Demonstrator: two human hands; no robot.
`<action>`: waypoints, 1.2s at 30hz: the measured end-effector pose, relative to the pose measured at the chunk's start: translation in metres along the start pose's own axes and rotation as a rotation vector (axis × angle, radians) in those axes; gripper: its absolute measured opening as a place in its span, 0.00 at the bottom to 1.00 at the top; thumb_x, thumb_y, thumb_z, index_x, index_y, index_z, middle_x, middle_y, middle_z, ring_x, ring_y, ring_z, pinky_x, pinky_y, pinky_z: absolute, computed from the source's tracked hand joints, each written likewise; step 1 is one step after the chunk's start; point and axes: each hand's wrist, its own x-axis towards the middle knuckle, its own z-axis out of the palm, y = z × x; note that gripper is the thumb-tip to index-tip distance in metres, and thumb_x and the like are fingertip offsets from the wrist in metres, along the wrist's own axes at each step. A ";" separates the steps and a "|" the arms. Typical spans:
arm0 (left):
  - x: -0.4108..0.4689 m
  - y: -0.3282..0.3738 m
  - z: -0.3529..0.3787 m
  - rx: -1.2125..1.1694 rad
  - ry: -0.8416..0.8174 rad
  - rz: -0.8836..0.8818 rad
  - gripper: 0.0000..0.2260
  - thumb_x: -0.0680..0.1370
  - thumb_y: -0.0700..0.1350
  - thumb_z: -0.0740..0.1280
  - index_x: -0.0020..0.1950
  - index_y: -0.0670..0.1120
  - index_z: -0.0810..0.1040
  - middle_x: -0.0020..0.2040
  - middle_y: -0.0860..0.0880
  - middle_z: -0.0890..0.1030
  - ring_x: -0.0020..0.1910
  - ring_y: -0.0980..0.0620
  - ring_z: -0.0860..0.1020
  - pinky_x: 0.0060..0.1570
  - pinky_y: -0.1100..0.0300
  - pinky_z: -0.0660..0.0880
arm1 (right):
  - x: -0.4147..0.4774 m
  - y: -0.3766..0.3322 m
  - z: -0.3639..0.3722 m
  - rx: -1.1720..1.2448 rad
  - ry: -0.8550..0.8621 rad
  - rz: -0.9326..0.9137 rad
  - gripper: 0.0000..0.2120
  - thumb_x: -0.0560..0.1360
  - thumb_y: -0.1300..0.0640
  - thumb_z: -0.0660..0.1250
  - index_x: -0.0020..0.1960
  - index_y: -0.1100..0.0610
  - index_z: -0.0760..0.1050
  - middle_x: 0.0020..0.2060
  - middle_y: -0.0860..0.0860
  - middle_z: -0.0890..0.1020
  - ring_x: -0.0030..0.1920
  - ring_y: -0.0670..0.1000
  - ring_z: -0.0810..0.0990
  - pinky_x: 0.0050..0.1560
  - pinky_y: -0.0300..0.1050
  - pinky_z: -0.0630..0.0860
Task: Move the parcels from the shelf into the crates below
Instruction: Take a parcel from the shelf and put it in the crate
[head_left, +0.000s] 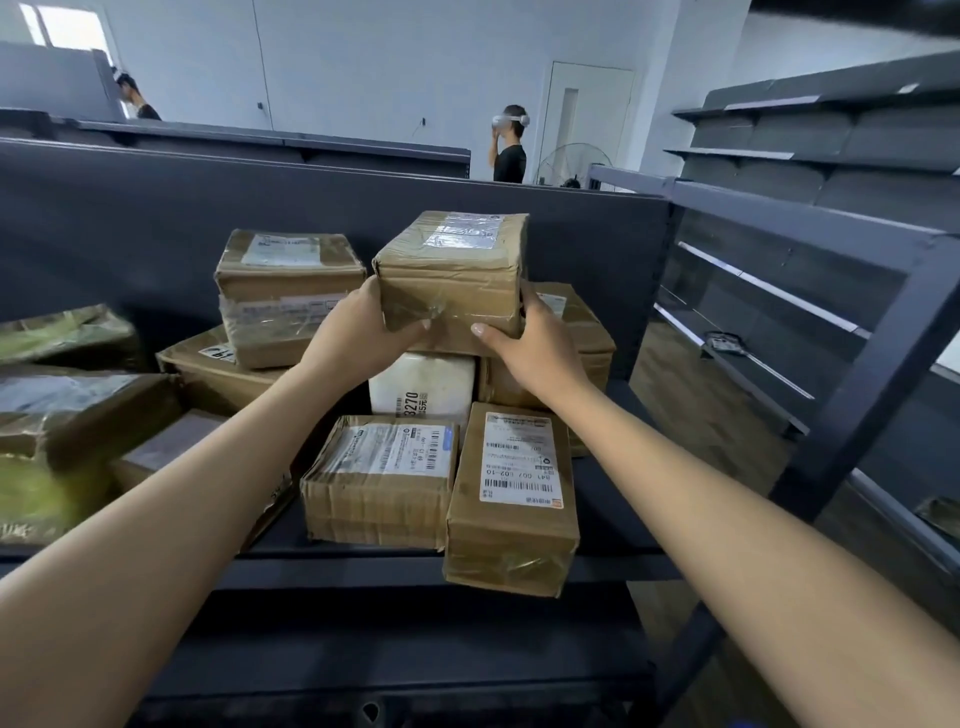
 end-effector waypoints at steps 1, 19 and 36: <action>-0.004 0.001 0.000 -0.006 0.002 0.011 0.24 0.73 0.57 0.69 0.60 0.43 0.71 0.50 0.50 0.78 0.47 0.49 0.75 0.41 0.58 0.66 | -0.003 0.000 -0.001 0.010 0.001 -0.002 0.30 0.74 0.46 0.70 0.71 0.53 0.66 0.62 0.52 0.78 0.61 0.54 0.77 0.59 0.53 0.76; -0.188 0.045 -0.049 -0.502 0.002 -0.020 0.22 0.70 0.59 0.70 0.62 0.53 0.74 0.52 0.65 0.81 0.53 0.69 0.77 0.52 0.70 0.73 | -0.186 -0.016 -0.032 0.165 0.063 -0.089 0.31 0.73 0.43 0.69 0.72 0.53 0.66 0.61 0.46 0.78 0.62 0.45 0.77 0.58 0.38 0.75; -0.356 0.043 -0.085 -0.718 -0.016 -0.241 0.09 0.77 0.53 0.62 0.50 0.54 0.81 0.43 0.52 0.85 0.43 0.54 0.81 0.41 0.66 0.74 | -0.365 -0.043 -0.009 0.351 -0.024 -0.056 0.37 0.75 0.54 0.71 0.78 0.52 0.56 0.71 0.48 0.70 0.70 0.42 0.68 0.63 0.28 0.67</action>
